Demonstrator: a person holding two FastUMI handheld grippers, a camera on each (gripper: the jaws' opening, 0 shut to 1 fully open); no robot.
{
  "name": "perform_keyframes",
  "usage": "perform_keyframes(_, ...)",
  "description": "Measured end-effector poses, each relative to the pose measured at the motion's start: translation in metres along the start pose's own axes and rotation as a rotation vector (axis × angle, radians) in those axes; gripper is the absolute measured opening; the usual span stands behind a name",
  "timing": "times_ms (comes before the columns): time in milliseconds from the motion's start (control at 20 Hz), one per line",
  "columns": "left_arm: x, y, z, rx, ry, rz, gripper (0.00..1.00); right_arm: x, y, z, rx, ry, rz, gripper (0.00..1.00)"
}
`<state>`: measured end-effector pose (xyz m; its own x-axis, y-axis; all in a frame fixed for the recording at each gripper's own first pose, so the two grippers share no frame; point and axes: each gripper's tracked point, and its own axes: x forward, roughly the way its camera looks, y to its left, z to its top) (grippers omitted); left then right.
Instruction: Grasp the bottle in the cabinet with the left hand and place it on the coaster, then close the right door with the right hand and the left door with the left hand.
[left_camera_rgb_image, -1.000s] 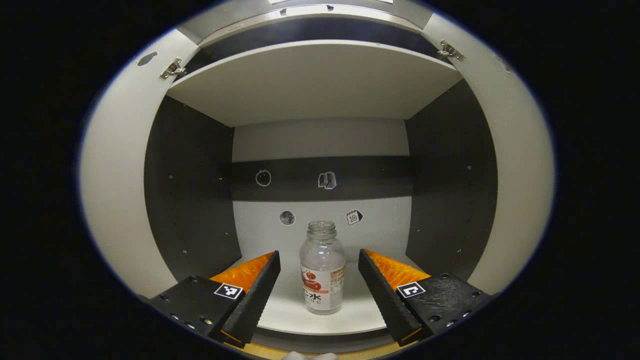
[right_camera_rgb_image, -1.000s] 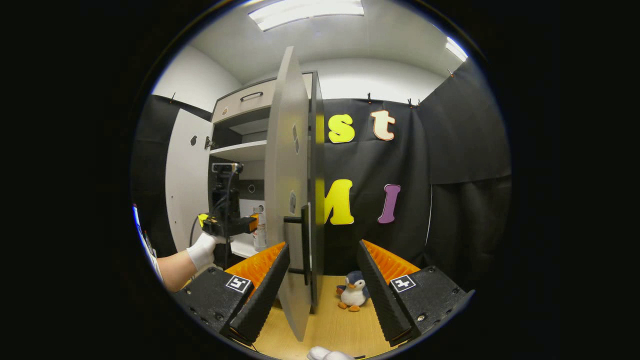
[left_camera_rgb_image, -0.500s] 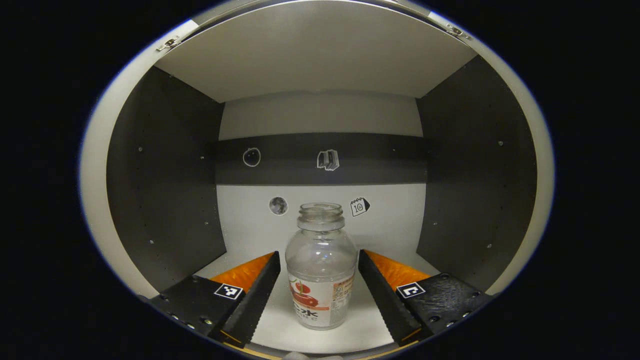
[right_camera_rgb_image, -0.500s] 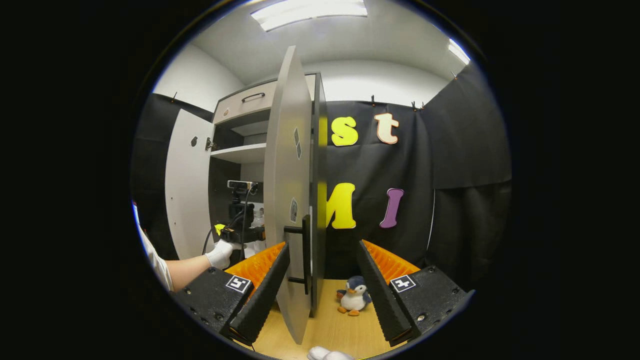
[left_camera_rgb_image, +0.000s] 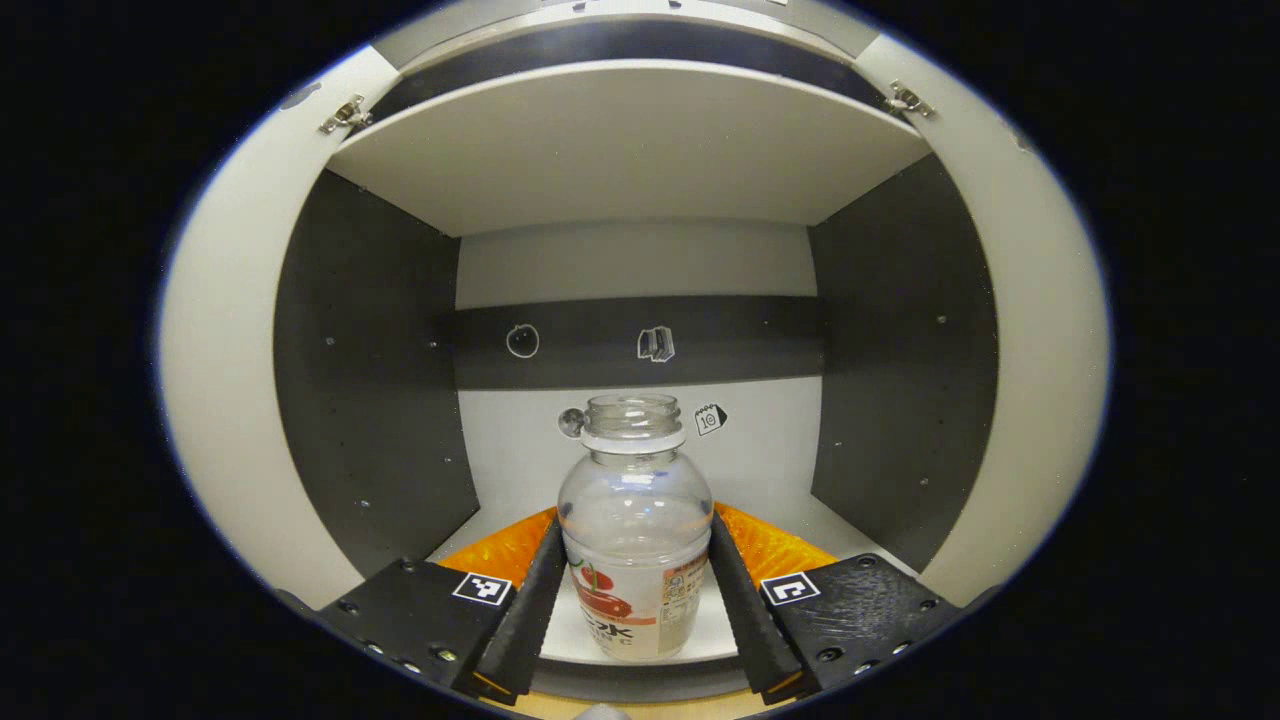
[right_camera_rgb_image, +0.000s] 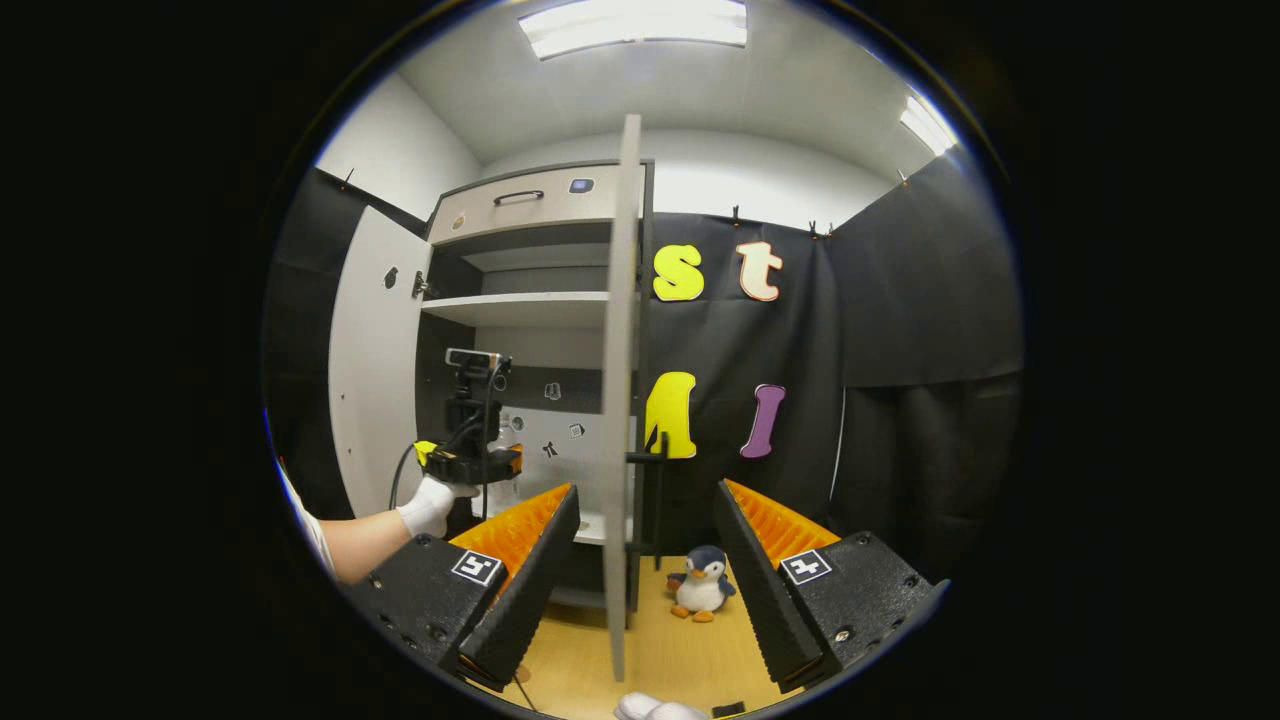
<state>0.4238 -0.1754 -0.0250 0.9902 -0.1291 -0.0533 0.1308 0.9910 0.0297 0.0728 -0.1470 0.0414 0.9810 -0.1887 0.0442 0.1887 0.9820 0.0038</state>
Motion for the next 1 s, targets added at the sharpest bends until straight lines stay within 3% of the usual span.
perform_keyframes(300,-0.114,0.016,-0.003,-0.007,-0.049,-0.045,0.79,-0.064,0.035,-0.014,0.013,0.009,-0.060,0.83)
perform_keyframes(400,-0.152,0.015,-0.017,-0.026,-0.058,-0.059,0.75,-0.083,0.042,-0.019,0.014,0.011,-0.082,0.83)
perform_keyframes(700,-0.217,-0.006,-0.078,-0.079,-0.134,-0.101,0.74,-0.111,0.040,-0.038,0.007,0.030,-0.127,0.83)
perform_keyframes(1000,-0.249,-0.035,-0.171,-0.096,-0.088,-0.137,0.74,-0.109,0.029,-0.064,-0.024,0.097,-0.134,0.83)
